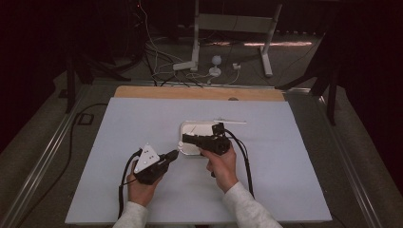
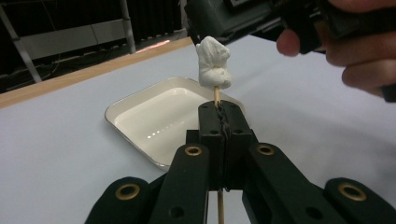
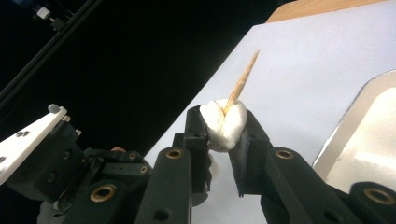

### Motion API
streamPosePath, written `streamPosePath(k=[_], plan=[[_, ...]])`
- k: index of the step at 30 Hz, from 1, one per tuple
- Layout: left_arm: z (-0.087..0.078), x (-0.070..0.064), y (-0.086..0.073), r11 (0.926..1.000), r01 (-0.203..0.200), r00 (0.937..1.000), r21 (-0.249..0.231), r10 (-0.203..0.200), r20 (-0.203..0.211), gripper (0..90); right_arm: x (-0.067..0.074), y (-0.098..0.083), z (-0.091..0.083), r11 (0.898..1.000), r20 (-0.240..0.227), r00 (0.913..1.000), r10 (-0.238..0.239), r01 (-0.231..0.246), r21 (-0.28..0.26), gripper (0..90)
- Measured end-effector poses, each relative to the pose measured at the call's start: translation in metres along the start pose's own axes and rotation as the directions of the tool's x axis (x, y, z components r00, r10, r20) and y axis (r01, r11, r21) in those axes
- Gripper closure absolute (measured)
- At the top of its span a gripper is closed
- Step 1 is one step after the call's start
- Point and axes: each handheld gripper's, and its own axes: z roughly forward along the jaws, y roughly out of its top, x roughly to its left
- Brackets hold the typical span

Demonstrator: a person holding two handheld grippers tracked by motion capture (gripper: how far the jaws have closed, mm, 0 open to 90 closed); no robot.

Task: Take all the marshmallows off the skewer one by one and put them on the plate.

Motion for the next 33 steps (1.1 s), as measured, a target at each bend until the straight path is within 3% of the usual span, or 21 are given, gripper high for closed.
streamPosePath(k=[7, 8, 9, 10, 11, 12, 13, 14, 15, 18, 21, 28, 33], plan=[[-0.001, -0.001, 0.002, 0.9998, -0.018, 0.9998, -0.002, 0.018, -0.002, 90.0, -0.001, 0.004, -0.005, 0.999, 0.004, 0.9999, 0.012, -0.012, -0.03, 78.4], [-0.001, -0.001, 0.0, 0.9986, -0.042, 0.9989, 0.032, 0.043, -0.018, 90.0, -0.001, 0.004, -0.006, 0.999, 0.006, 0.9999, 0.015, -0.014, -0.04, 78.6], [-0.002, 0.003, -0.014, 0.9885, -0.07, 0.9948, 0.134, 0.079, -0.064, 90.0, -0.007, 0.014, -0.026, 0.981, 0.053, 0.9968, 0.059, -0.048, -0.189, 80.5], [-0.002, 0.003, -0.014, 0.9885, -0.07, 0.9948, 0.134, 0.079, -0.064, 90.0, -0.017, 0.026, -0.047, 0.954, 0.027, 0.9929, 0.116, -0.104, -0.282, 80.6], [-0.004, 0.01, -0.021, 0.9901, -0.023, 0.9976, 0.139, 0.032, -0.062, 90.0, -0.017, 0.026, -0.047, 0.954, 0.027, 0.9929, 0.116, -0.104, -0.282, 80.6], [-0.007, 0.017, -0.024, 0.992, 0.018, 0.9975, 0.125, -0.009, -0.07, 90.0, -0.025, 0.039, -0.066, 0.94, 0.017, 0.9901, 0.139, -0.127, -0.316, 80.2], [-0.01, 0.021, -0.023, 0.9942, 0.049, 0.9967, 0.095, -0.042, -0.069, 90.0, -0.029, 0.058, -0.092, 0.966, 0.088, 0.9933, 0.075, -0.051, -0.253, 79.7], [-0.012, 0.024, -0.021, 0.9954, 0.071, 0.9959, 0.064, -0.067, -0.061, 90.0, -0.029, 0.058, -0.092, 0.966, 0.088, 0.9933, 0.075, -0.051, -0.253, 79.7], [-0.012, 0.024, -0.019, 0.9956, 0.079, 0.9952, 0.05, -0.076, -0.063, 90.0, -0.027, 0.064, -0.105, 0.98, 0.154, 0.9881, 0.0, 0.031, -0.196, 79.3], [-0.009, 0.02, -0.015, 0.9967, 0.052, 0.9968, 0.062, -0.048, -0.064, 90.0, -0.029, 0.065, -0.106, 0.985, 0.178, 0.9833, -0.036, 0.065, -0.16, 79.0], [-0.007, 0.017, -0.014, 0.9967, 0.043, 0.9975, 0.068, -0.039, -0.06, 90.0, -0.033, 0.061, -0.099, 0.988, 0.175, 0.9834, -0.046, 0.07, -0.136, 78.5], [-0.008, 0.019, -0.014, 0.9966, 0.057, 0.997, 0.06, -0.054, -0.056, 90.0, -0.035, 0.056, -0.082, 0.992, 0.177, 0.9816, -0.07, 0.088, -0.095, 77.6], [-0.011, 0.021, -0.013, 0.9967, 0.068, 0.9961, 0.046, -0.065, -0.06, 90.0, -0.032, 0.053, -0.06, 0.992, 0.173, 0.9787, -0.11, 0.118, -0.036, 76.1]])
